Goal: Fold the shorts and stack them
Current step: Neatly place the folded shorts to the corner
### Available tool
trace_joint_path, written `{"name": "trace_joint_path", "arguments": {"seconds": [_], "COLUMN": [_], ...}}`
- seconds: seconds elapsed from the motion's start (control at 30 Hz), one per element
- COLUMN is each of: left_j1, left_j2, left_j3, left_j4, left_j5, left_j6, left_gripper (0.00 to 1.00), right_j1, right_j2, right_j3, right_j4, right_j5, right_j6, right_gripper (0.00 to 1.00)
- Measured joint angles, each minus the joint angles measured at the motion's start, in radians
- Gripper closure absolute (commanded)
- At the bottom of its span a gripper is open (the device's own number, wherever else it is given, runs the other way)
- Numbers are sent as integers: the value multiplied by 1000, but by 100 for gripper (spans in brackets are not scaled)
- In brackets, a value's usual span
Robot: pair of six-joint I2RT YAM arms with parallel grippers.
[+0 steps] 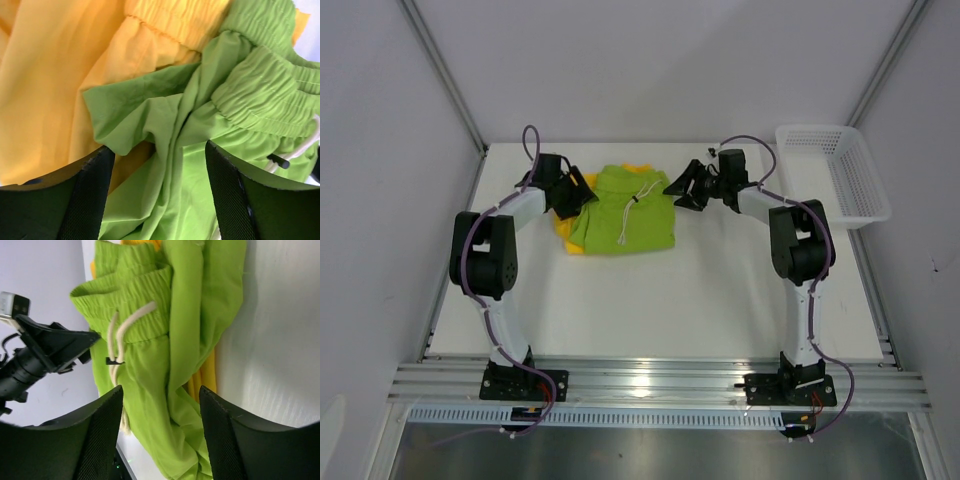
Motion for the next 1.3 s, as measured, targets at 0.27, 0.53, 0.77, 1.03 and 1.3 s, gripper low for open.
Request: {"name": "trace_joint_path", "arguments": {"seconds": [0.27, 0.53, 0.77, 1.03, 1.3], "left_j1": [0, -1, -1, -29, -54], "left_j2": [24, 98, 110, -2, -267], "left_j3": [32, 62, 61, -47, -203], "left_j4": [42, 76, 133, 285, 427], "left_j5": [63, 121, 147, 139, 79], "left_j6": [1, 16, 28, 91, 168], "left_gripper": [25, 47, 83, 99, 100], "right_j1": [23, 54, 54, 58, 93], "right_j2": [80, 141, 145, 138, 52], "right_j3": [76, 182, 182, 177, 123], "right_j4": [-22, -30, -24, 32, 168], "right_j5": [-19, -40, -35, -30, -34], "right_j6": [-22, -38, -42, -69, -95], "right_gripper": [37, 81, 100, 100, 100]}}
